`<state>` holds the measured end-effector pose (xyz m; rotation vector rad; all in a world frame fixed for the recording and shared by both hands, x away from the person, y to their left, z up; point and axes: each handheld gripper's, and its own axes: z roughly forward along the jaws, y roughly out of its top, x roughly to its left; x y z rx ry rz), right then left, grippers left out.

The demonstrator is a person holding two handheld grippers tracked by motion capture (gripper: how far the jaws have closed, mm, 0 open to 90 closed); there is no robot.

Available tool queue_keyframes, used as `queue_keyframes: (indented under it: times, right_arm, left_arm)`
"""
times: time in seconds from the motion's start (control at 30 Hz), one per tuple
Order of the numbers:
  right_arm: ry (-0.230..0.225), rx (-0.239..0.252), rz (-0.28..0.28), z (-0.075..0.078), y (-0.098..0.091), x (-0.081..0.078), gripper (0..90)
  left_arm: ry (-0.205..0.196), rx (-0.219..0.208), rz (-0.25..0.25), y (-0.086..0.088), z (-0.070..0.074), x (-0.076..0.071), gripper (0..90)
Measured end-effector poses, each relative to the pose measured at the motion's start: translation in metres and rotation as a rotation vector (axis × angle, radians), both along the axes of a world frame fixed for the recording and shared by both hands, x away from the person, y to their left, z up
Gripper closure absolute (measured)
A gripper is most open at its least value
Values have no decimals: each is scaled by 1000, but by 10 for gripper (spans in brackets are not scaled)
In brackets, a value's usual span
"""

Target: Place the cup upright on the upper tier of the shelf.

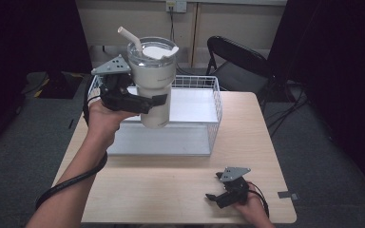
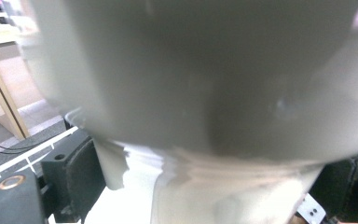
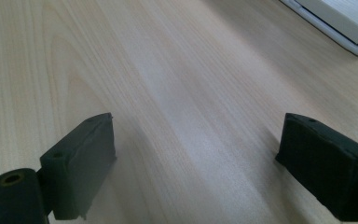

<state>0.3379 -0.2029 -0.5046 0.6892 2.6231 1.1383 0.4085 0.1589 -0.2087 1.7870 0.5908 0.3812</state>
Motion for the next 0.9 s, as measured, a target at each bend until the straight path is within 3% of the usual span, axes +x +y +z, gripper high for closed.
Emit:
queue_keyframes:
  times: [0.2, 0.9]
  right_arm:
    - [0, 0, 0, 0, 0, 0, 102]
    - [0, 0, 0, 0, 0, 0, 102]
  left_arm:
    - [-18, 0, 14, -2, 5, 5, 106]
    - [-15, 20, 45, -11, 5, 27, 106]
